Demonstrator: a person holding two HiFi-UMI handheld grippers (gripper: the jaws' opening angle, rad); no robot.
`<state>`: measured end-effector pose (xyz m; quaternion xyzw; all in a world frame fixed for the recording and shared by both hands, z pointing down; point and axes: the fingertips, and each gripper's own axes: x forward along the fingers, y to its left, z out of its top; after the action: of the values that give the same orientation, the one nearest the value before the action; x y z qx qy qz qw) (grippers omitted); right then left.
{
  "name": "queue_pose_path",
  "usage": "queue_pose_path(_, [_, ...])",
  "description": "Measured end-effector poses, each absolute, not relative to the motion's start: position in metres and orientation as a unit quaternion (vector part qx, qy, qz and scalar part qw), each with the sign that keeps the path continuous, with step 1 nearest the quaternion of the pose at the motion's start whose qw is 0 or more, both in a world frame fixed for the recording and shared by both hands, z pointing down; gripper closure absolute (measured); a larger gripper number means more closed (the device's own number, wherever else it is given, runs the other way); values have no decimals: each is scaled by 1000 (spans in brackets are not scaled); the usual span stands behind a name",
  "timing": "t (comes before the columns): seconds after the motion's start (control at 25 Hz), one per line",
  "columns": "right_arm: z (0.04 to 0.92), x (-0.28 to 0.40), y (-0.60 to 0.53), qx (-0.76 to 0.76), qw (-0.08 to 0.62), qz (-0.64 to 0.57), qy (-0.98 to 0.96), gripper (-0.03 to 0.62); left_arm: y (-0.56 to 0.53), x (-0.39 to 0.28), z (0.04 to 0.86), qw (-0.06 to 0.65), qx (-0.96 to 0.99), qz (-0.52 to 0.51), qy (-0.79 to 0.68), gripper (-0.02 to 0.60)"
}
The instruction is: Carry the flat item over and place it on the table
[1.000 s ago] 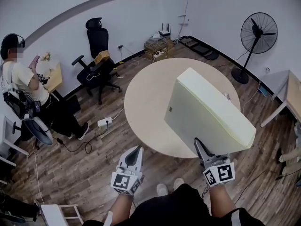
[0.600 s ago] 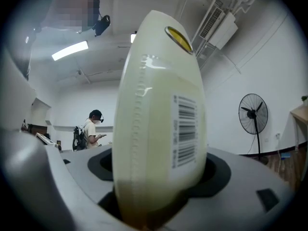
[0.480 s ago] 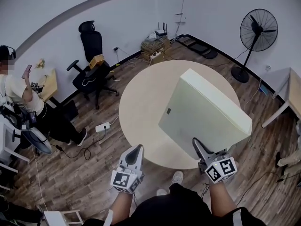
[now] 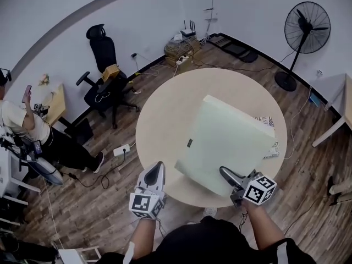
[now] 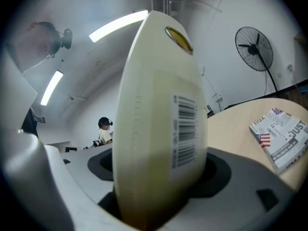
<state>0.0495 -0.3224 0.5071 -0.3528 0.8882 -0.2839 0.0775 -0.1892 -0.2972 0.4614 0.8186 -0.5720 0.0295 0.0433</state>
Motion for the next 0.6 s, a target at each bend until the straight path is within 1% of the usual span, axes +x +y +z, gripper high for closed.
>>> queue_pose_path(0.28, [565,43,-342,-287,50,-415,862,223,-324,-192,475,63,795,57,-601,574])
queue_pose_path(0.6, [629,37,-353,-225,-24,-508,831,223,-337,-181,490,77,795,76,-597,574])
